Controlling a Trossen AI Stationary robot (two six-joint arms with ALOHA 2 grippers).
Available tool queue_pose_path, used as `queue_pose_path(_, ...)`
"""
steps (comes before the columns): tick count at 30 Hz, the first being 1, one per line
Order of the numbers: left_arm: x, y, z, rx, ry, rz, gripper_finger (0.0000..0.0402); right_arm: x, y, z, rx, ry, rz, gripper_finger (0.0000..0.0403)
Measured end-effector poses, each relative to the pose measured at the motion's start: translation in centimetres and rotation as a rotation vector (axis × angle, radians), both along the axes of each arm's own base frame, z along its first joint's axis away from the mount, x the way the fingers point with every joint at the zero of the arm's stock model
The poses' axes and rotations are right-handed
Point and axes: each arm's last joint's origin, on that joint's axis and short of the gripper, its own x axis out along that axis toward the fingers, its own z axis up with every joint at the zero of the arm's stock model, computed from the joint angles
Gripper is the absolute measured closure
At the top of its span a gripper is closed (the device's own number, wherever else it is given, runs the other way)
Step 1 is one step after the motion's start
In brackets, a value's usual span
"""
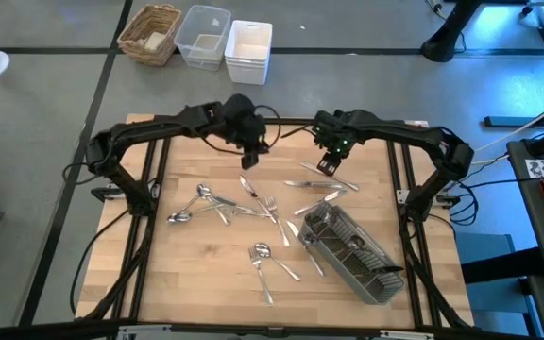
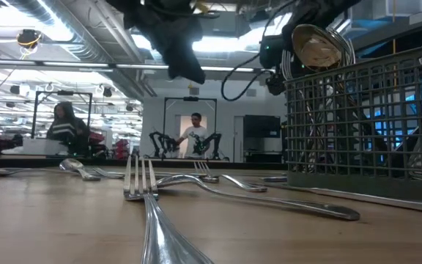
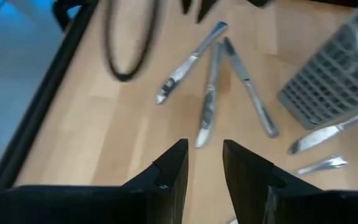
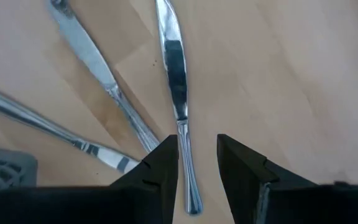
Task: Sort silverware
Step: Put the silver table knife into the gray silverware basket
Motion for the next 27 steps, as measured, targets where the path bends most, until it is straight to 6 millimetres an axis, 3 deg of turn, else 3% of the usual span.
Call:
queue_pose_path(7,-1.1,2.2,0.0,-0.023,-0.004,0.092,0.0309,-1.4,0.9,-5.3,0.055,0.022,-0.034,0.0291)
queue_pose_path(11,-1.4,2.8,0.0,-0.027,-0.007,0.116,0.0309,-2.0,1.3,-7.3,0.079,-0.002,-0.066,0.0291)
queue_pose_path(27,-1.6,3.5,0.2,-0.052,-0.037,0.173,0.0309,-3.4,1.9,-10.5,-0.013,-0.023,-0.099,0.0296)
